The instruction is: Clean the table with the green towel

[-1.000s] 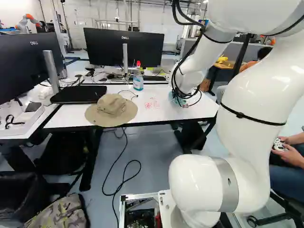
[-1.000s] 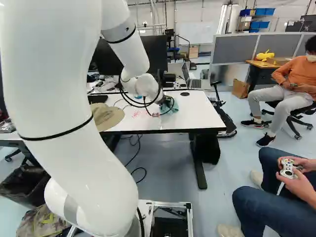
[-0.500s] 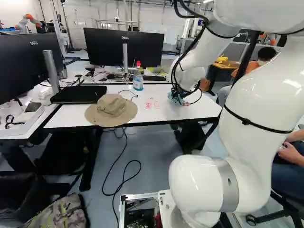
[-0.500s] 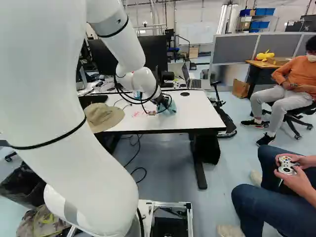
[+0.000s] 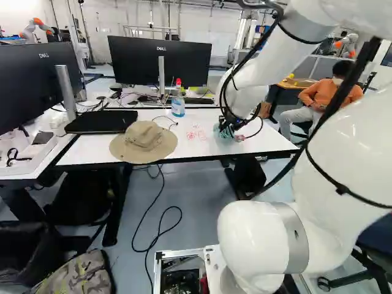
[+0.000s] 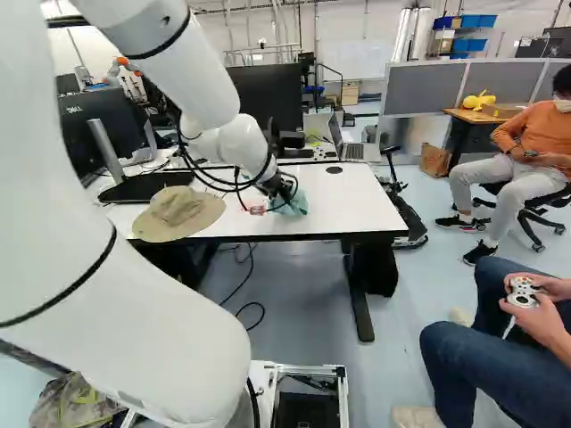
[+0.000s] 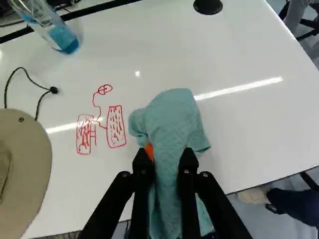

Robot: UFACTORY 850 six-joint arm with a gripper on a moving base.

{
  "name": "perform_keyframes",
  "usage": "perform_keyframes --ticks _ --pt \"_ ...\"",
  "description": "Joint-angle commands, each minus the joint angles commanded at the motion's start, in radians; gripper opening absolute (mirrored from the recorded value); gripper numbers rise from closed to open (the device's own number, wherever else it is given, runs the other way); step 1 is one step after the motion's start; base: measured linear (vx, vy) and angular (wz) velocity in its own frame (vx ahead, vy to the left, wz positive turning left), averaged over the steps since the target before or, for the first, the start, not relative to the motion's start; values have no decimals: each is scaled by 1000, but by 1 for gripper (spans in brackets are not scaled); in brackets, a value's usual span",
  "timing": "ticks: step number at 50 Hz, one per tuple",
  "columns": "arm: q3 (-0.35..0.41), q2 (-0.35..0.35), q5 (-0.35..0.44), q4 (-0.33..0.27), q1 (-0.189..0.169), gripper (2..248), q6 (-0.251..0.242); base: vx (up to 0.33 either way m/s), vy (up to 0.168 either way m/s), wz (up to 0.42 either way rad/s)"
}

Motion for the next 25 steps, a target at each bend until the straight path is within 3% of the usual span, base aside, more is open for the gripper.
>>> perform_keyframes --ticks 18,25 --pt "26 83 -20 4 7 62 0 0 0 0" --pt "20 77 -20 4 7 62 0 0 0 0"
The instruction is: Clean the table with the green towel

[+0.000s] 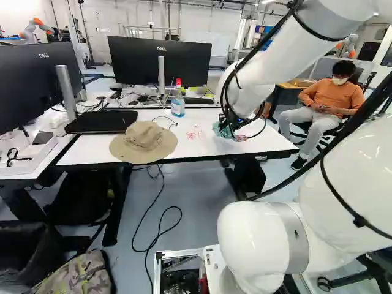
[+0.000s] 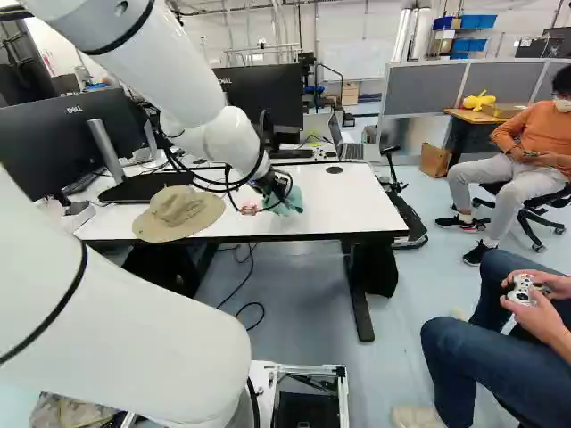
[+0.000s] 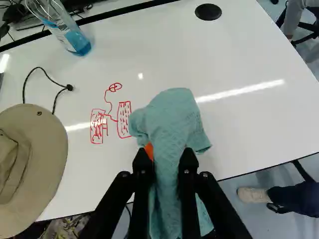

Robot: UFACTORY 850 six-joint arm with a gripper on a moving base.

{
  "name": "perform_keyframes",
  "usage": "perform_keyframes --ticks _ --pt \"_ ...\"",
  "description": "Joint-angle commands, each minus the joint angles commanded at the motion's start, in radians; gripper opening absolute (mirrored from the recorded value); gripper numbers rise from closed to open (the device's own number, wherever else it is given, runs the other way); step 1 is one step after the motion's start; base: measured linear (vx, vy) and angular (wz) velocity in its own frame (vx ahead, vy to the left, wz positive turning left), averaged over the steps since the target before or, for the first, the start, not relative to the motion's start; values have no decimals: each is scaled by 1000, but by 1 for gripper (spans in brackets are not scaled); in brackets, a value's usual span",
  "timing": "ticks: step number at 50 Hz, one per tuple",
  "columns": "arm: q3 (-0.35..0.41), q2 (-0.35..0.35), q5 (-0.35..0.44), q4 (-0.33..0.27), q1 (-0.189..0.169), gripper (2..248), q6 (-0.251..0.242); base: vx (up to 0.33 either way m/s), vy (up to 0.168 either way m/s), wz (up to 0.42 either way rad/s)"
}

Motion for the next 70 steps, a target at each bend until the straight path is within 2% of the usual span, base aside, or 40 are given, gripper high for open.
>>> perform_keyframes --ticks 7,18,41,53,70 --pt "-29 -33 9 0 1 62 0 0 0 0" --pt "-87 -97 85 0 7 62 0 0 0 0" --pt "-207 -220 135 0 33 62 0 0 0 0" --pt "-260 -287 188 0 57 62 0 0 0 0" --pt "-290 -354 222 1 109 62 0 0 0 0"
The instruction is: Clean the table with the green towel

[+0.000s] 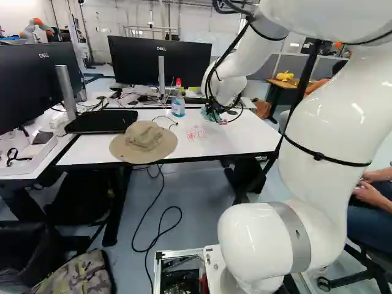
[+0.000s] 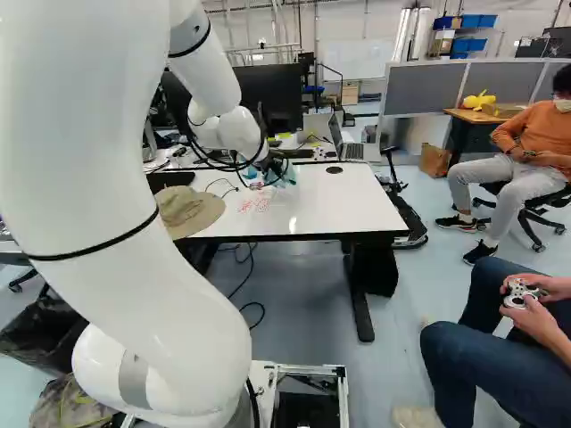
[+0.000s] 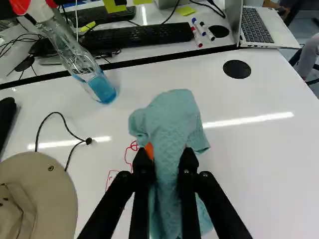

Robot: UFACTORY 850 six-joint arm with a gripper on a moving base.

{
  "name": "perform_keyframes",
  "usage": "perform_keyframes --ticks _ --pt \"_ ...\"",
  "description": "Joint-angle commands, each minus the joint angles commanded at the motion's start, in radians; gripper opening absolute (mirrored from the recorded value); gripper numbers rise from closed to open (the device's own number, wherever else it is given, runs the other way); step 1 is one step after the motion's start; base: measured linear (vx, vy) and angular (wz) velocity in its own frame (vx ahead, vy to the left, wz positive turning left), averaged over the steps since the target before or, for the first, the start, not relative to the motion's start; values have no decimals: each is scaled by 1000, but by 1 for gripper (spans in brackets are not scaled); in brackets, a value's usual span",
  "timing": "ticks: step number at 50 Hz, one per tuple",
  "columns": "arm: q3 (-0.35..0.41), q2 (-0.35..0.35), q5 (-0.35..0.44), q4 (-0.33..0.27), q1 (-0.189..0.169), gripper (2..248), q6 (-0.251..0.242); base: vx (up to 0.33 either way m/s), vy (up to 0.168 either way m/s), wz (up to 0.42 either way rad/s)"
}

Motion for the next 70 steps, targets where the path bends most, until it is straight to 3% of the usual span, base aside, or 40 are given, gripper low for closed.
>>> perform_keyframes --ticks 36,70 --pt "-28 -106 142 7 105 62 0 0 0 0" --pt "-22 -176 168 7 96 62 0 0 0 0"
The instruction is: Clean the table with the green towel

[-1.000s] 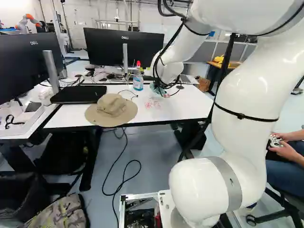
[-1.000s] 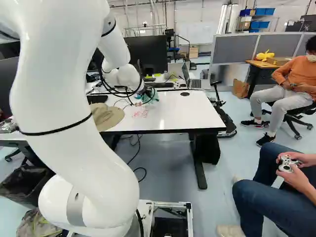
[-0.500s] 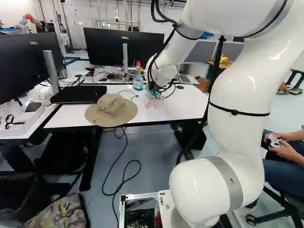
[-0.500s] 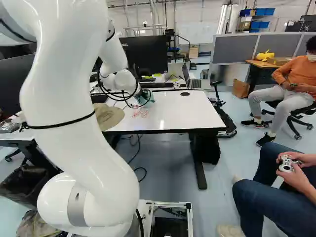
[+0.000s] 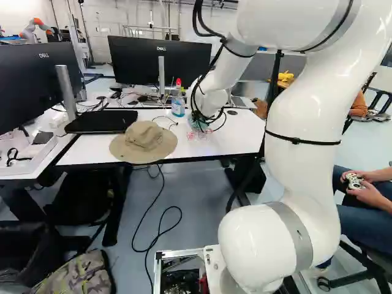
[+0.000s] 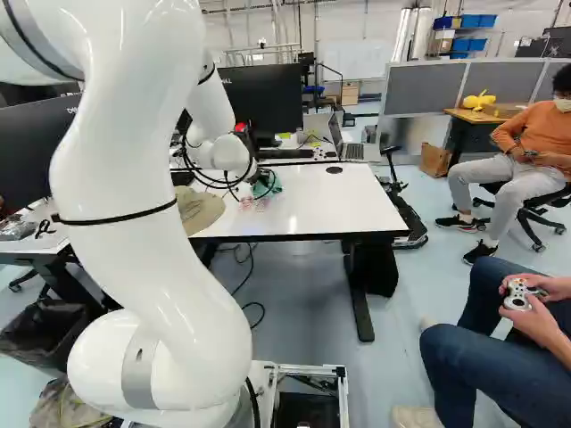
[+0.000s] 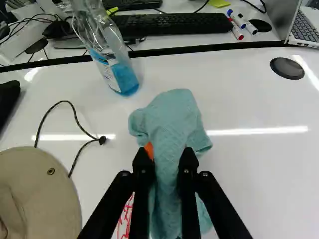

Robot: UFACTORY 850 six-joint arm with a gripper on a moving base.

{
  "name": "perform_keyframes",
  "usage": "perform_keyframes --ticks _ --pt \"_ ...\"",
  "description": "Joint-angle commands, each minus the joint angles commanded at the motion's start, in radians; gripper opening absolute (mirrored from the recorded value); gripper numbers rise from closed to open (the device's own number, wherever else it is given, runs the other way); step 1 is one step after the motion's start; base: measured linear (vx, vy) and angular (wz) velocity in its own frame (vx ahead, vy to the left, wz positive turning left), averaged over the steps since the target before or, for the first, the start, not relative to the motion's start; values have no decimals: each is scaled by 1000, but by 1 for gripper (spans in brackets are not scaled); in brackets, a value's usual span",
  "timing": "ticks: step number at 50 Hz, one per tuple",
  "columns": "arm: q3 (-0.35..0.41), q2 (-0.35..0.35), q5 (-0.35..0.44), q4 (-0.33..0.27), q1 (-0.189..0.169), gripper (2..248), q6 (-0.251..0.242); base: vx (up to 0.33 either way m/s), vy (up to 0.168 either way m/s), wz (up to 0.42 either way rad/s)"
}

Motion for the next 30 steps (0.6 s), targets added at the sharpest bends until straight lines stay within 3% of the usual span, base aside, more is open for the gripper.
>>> perform_keyframes --ticks 30 --pt "-2 -8 -33 0 0 62 0 0 0 0"
